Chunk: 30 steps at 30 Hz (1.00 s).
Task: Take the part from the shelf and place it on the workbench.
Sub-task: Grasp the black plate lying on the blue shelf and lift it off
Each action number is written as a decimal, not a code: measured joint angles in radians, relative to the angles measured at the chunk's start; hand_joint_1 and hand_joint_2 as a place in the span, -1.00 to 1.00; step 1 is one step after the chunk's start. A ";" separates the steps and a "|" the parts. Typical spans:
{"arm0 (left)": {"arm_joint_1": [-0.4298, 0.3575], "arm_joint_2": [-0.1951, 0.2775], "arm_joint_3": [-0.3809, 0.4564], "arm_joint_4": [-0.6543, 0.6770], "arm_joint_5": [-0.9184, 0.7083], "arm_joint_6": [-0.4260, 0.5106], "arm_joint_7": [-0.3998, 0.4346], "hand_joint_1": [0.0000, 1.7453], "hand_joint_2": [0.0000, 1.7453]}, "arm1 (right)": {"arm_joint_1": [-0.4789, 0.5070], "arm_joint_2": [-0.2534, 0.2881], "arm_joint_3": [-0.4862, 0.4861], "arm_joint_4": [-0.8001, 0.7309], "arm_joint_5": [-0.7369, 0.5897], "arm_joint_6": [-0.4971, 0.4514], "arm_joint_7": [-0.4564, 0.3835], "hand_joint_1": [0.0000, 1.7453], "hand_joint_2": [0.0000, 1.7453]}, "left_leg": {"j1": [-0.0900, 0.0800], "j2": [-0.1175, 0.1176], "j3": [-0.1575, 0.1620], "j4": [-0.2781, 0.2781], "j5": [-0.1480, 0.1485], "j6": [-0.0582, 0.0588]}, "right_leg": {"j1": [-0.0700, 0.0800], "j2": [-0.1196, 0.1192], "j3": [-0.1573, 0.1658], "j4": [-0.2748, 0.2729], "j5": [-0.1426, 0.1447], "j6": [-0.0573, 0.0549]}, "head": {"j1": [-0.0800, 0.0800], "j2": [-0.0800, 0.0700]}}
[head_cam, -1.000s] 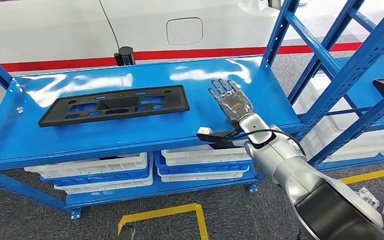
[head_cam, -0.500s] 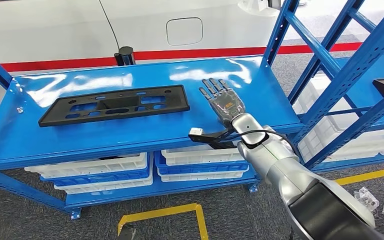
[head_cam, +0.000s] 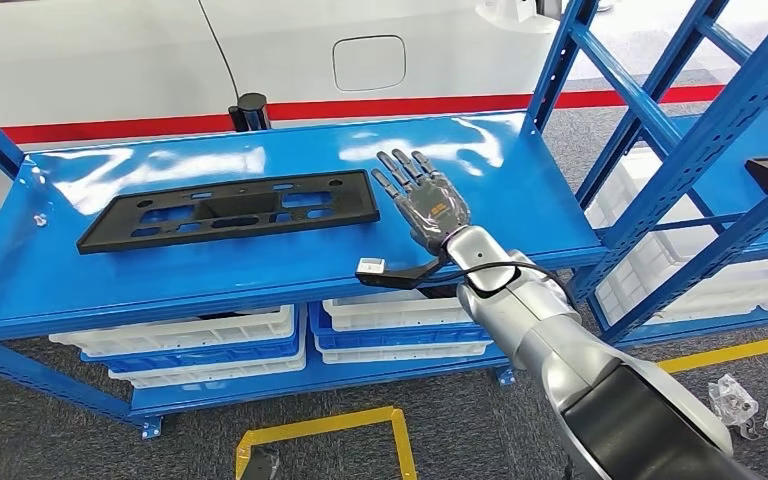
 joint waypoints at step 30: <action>-0.006 0.005 -0.099 0.001 -0.095 -0.027 0.014 -1.00 -1.00 | -0.005 0.055 -0.048 0.005 -0.035 -0.029 -0.057 -1.00 1.00 | 0.000 0.000 0.000 0.000 0.000 0.000 | 0.000 0.000 0.000 0.000 0.000 0.000 | 0.000 0.000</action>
